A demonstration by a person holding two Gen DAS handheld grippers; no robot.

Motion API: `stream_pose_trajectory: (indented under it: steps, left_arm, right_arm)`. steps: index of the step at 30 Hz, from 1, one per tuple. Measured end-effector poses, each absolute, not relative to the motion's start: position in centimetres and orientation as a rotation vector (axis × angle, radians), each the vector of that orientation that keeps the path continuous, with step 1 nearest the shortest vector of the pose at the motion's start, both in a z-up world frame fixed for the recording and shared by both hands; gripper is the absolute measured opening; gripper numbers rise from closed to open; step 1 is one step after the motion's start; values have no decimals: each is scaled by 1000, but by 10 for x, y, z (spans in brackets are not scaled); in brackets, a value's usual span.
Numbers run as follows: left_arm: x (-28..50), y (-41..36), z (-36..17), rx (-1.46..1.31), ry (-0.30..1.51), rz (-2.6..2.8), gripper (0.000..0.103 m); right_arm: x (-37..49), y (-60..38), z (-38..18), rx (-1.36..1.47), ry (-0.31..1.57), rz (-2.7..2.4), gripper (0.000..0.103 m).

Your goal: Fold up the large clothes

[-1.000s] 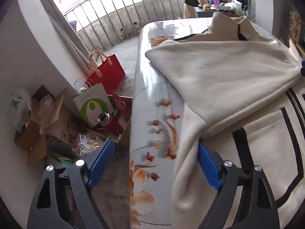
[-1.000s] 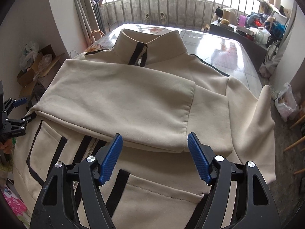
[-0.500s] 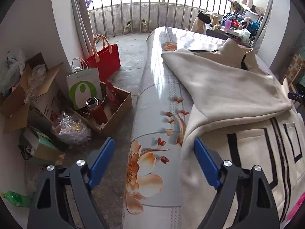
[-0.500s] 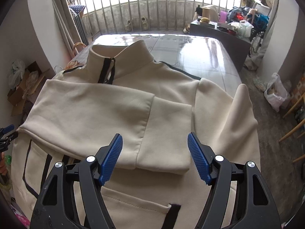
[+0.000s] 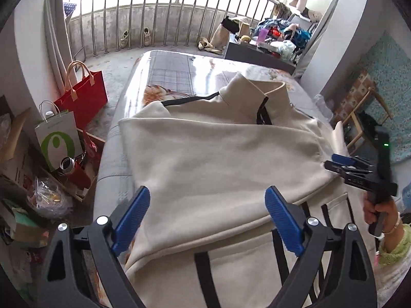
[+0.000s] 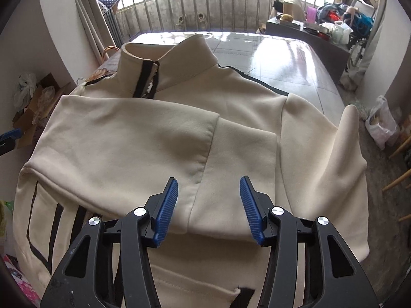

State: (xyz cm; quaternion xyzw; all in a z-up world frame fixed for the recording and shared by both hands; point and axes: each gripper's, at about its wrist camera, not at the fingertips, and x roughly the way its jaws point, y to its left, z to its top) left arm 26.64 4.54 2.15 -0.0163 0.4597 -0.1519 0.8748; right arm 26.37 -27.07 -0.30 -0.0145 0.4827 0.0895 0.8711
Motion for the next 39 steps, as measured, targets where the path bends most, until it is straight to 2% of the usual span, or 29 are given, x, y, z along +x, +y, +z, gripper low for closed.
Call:
stream_pose_trajectory:
  steps: [2, 6, 8, 10, 13, 22, 25, 29, 32, 35, 37, 39]
  left_arm:
    - [282, 19, 5, 34, 995, -304, 90]
    - [303, -24, -38, 202, 1045, -251, 90]
    - [303, -30, -44, 224, 994, -190, 98]
    - [304, -27, -48, 210, 996, -185, 98]
    - [304, -15, -53, 127, 1000, -207, 98]
    - [296, -16, -54, 135, 955, -202, 99]
    - [295, -18, -52, 131, 943, -196, 99]
    - [293, -17, -53, 130, 936, -200, 99]
    - [294, -17, -53, 128, 937, -198, 99]
    - [294, -17, -53, 128, 936, -199, 99]
    - [294, -16, -53, 128, 937, -199, 99]
    - [294, -17, -53, 128, 937, -198, 99]
  right_arm:
    - [246, -269, -4, -62, 1006, 194, 63]
    - [225, -264, -13, -152, 1021, 205, 77]
    - [221, -262, -21, -197, 1041, 192, 90]
    - [221, -268, -24, -181, 1026, 182, 95]
    - [223, -279, -29, -90, 1052, 195, 95]
    - [223, -280, -27, -117, 1060, 258, 95]
    - [220, -298, -17, -42, 1079, 264, 95]
    - [204, -361, 17, 152, 998, 181, 95]
    - [190, -433, 23, 400, 963, 110, 95]
    - [178, -505, -5, 744, 970, 32, 93]
    - [171, -538, -39, 968, 996, -2, 85]
    - [167, -556, -76, 1164, 1036, -17, 82]
